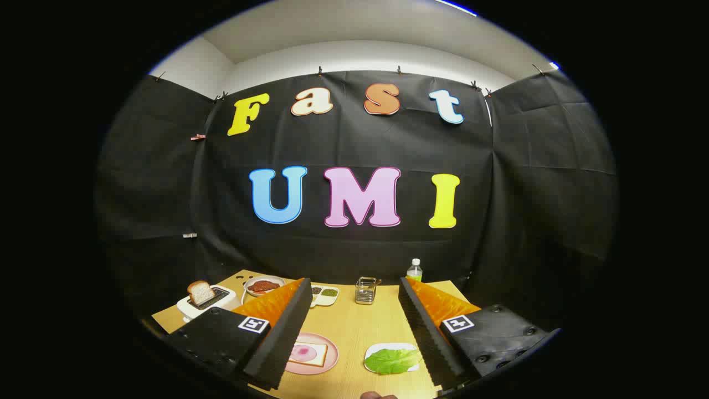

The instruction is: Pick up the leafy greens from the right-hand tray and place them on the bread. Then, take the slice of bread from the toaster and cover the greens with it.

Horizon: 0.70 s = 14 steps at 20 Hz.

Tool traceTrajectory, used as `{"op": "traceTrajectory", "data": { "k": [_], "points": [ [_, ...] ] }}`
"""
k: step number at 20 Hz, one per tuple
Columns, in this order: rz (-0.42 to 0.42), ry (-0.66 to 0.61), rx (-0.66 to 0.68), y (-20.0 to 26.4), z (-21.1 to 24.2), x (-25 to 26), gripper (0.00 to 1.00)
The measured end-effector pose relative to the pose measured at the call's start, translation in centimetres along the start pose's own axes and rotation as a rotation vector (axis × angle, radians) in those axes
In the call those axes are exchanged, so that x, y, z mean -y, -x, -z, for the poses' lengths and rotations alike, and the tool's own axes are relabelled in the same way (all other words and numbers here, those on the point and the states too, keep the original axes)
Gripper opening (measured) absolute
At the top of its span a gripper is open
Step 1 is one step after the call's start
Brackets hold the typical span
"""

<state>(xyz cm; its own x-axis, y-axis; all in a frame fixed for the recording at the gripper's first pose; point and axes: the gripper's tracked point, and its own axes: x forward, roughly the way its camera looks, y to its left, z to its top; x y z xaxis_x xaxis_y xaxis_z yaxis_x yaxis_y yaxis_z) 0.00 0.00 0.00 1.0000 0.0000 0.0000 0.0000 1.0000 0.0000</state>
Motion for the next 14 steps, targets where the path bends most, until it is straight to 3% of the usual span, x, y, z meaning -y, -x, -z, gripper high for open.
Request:
{"op": "traceTrajectory", "data": {
  "k": [14],
  "points": [
    [-0.006,0.008,-0.045,-0.9,1.8,1.9,0.98]
  ]
}}
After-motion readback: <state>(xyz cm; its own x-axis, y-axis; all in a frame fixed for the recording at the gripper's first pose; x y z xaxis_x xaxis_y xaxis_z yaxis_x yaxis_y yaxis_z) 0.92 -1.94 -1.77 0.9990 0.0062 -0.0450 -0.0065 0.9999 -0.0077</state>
